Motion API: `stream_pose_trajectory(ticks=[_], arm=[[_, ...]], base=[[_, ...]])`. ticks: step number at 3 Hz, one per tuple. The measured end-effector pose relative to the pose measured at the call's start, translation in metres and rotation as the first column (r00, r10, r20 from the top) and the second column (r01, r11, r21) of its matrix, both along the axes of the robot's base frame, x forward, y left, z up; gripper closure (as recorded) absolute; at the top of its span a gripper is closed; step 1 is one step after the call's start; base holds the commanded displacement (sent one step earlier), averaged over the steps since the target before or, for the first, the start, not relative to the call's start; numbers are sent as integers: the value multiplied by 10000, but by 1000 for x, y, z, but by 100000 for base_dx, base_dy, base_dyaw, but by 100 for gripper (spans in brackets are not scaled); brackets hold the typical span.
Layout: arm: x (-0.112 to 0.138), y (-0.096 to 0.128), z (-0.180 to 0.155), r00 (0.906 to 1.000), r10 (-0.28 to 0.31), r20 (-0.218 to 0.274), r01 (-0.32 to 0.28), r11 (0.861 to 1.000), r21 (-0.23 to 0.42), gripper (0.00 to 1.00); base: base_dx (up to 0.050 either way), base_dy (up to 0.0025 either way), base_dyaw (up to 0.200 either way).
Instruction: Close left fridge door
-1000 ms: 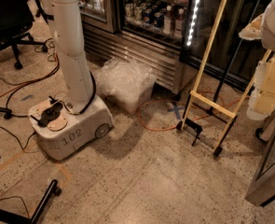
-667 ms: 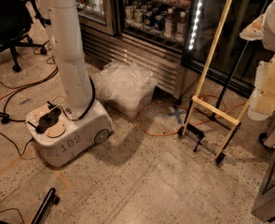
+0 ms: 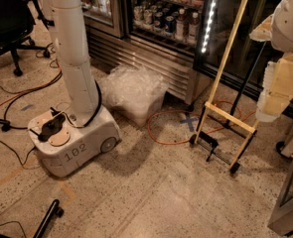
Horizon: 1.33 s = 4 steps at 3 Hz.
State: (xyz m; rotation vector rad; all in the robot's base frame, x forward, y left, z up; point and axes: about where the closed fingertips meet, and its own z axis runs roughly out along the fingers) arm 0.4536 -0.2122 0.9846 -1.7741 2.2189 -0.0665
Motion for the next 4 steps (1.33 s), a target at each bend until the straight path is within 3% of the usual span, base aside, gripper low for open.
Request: stream_pose_trajectory(ticks=[2,3,4], arm=[[31,10,-83,9950,89,-997,-75,9999,144,0],[31,10,-83,9950,91,-997,-77,9999,144,0],[28,63,-109,9905,732,-1164,-789,9958,-454,0]], base=[[0,0,0],[0,0,0],[0,0,0]])
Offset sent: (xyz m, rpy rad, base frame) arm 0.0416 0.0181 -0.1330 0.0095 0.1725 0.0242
